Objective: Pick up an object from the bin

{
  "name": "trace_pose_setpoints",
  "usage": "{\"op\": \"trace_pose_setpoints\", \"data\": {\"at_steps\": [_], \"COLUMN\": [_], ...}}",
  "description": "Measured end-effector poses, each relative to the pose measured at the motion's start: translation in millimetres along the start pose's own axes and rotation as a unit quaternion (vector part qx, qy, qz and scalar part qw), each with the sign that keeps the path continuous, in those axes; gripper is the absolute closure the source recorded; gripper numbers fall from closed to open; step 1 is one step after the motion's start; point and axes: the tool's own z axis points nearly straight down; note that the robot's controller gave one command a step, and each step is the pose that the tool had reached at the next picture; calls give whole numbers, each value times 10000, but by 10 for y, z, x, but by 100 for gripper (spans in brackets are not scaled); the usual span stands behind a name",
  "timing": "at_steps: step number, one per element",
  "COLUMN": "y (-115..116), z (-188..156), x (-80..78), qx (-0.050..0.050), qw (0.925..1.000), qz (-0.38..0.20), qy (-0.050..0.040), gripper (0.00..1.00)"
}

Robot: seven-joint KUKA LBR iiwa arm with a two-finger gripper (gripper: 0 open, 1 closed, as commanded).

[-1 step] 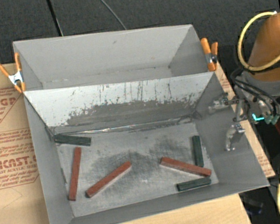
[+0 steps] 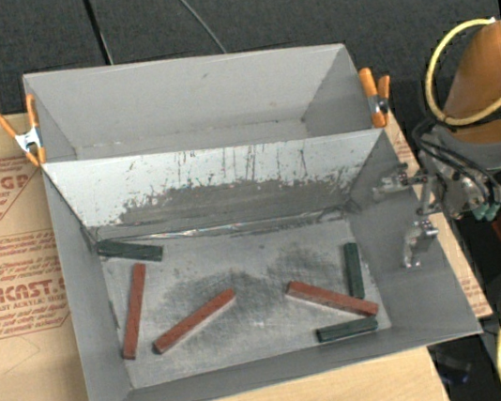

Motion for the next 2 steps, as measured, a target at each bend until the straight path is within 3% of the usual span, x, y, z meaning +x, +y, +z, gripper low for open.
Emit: {"op": "trace_pose_setpoints", "data": {"at_steps": [1,2], "y": [439,624], "z": [519,744], "x": [357,358], "qx": [-5,-8], "qw": [9979,9930], "qz": [653,1184], "qy": [4,20], "gripper": [0,0]}}
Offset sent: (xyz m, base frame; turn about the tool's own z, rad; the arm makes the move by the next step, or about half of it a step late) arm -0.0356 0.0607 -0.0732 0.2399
